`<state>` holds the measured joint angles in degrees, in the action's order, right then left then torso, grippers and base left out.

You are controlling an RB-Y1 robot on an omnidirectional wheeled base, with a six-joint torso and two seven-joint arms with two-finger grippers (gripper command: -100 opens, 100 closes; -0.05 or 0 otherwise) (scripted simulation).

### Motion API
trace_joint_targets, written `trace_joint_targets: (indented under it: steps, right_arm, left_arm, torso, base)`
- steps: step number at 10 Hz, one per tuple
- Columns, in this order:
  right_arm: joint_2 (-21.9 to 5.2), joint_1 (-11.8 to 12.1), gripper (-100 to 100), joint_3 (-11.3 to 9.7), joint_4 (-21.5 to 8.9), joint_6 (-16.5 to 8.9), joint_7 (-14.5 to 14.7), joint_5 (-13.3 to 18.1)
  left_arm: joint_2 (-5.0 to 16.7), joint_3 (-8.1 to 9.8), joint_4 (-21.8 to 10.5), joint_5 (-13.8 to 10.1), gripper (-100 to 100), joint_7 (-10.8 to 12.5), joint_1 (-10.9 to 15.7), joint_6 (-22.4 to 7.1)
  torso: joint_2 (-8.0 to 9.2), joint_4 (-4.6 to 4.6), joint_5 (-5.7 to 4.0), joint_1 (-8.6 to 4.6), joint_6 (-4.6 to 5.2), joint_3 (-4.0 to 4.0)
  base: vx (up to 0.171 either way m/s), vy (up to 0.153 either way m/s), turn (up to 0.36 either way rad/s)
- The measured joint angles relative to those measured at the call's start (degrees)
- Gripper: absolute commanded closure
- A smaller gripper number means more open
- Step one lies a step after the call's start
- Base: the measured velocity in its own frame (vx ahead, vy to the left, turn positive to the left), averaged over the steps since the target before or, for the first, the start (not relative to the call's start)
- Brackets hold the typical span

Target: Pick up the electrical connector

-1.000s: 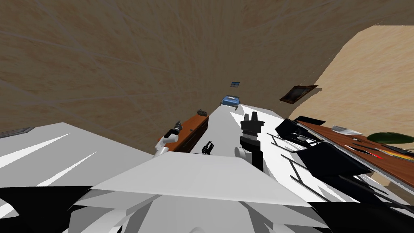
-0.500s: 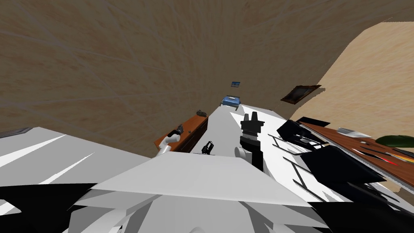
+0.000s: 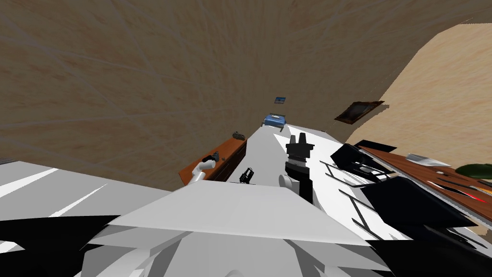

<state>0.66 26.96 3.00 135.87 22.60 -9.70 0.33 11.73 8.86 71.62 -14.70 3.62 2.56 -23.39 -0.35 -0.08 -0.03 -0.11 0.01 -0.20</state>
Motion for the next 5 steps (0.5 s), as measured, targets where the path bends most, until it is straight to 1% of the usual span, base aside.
trace_joint_targets:
  steps: [1, 2, 3, 4, 5]
  right_arm:
    - [0.00, 0.00, 0, 0.00, 0.00, 0.00, 0.00, 0.00]
    - [0.00, 0.00, 0, 0.00, 0.00, 0.00, 0.00, 0.00]
    - [0.00, 0.00, 0, 0.00, 0.00, 0.00, 0.00, 0.00]
    - [0.00, 0.00, 0, 0.00, 0.00, 0.00, 0.00, 0.00]
    - [0.00, 0.00, 0, 0.00, 0.00, 0.00, 0.00, 0.00]
  left_arm:
    - [-0.34, -0.18, -2.19, 0.26, -100, 0.00, 0.85, -1.27]
    - [-0.35, -0.32, -3.47, 0.21, -100, -0.02, 1.26, -2.09]
    - [-0.26, -0.51, -4.15, 0.05, -100, -0.04, 1.41, -3.54]
    - [-0.53, -0.72, -5.21, 0.27, -100, -0.03, 1.67, -5.30]
    - [-0.69, -0.84, -6.14, 0.40, -100, -0.04, 1.93, -6.13]
  torso:
    - [-0.07, -0.02, -0.01, -0.03, -0.01, -0.04]
    - [-0.07, -0.02, 0.00, 0.04, -0.01, -0.04]
    - [-0.07, -0.02, 0.01, 0.10, -0.02, -0.04]
    - [-0.06, -0.02, 0.01, 0.06, -0.02, -0.04]
    - [0.06, 0.00, 0.00, 0.04, -0.02, 0.02]
  base:
    - [0.102, -0.019, 0.000]
    - [0.103, -0.004, -0.003]
    - [0.100, -0.018, 0.003]
    - [0.060, -0.024, 0.012]
    - [0.069, -0.019, 0.006]
